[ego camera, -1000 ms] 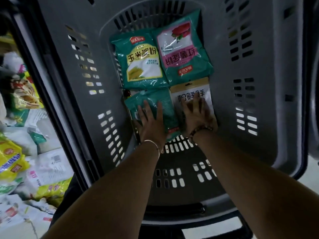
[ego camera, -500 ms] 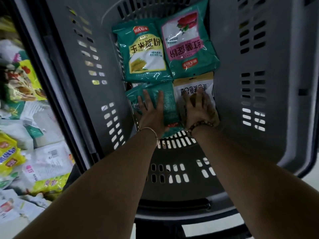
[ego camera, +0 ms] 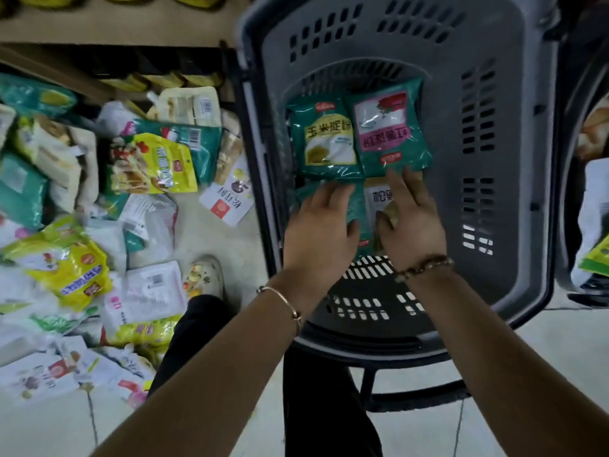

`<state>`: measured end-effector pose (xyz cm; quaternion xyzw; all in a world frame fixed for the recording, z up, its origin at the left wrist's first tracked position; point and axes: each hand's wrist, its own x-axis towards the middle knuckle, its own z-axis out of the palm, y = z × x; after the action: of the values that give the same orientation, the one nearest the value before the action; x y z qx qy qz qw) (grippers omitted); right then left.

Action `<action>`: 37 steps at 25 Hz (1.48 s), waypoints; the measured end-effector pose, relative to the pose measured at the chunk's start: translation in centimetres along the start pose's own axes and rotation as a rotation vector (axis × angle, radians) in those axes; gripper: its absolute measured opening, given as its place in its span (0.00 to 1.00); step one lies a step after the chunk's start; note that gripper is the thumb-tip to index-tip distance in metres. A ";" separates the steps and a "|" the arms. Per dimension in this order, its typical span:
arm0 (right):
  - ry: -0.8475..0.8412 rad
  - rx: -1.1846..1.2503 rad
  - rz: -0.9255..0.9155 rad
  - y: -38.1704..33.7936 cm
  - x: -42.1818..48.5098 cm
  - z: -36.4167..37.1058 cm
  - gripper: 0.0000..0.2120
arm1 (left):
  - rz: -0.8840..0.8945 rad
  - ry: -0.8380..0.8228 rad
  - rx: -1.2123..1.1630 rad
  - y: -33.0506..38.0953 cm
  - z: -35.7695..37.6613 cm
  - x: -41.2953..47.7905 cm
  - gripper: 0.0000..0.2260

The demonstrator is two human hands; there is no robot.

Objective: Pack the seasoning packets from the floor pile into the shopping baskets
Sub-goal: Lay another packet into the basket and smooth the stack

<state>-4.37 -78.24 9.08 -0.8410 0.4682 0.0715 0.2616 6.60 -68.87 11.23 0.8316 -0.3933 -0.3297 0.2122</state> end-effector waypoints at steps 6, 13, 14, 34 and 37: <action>0.196 0.090 -0.310 -11.4 -1.6 -2.8 0.26 | -0.015 0.159 -0.054 -5.5 -9.3 -4.4 0.21; -0.090 0.078 -0.320 -22.9 -3.1 5.1 0.26 | -0.305 0.133 0.003 -18.3 -13.7 -8.3 0.24; -0.161 0.073 -0.257 -23.8 -2.8 6.8 0.26 | -0.317 0.114 0.034 -20.0 -13.7 -8.7 0.25; -0.278 -0.259 0.320 -12.6 15.5 38.0 0.38 | -0.642 -0.013 -0.340 -40.7 6.9 -0.4 0.20; -0.214 -0.286 0.328 -12.1 16.2 38.9 0.38 | -0.678 0.027 -0.400 -41.7 8.6 0.2 0.19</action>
<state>19.40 -65.55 -25.54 -0.7698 0.5532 0.2674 0.1730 21.95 -44.82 -20.35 0.8608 -0.0215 -0.4402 0.2545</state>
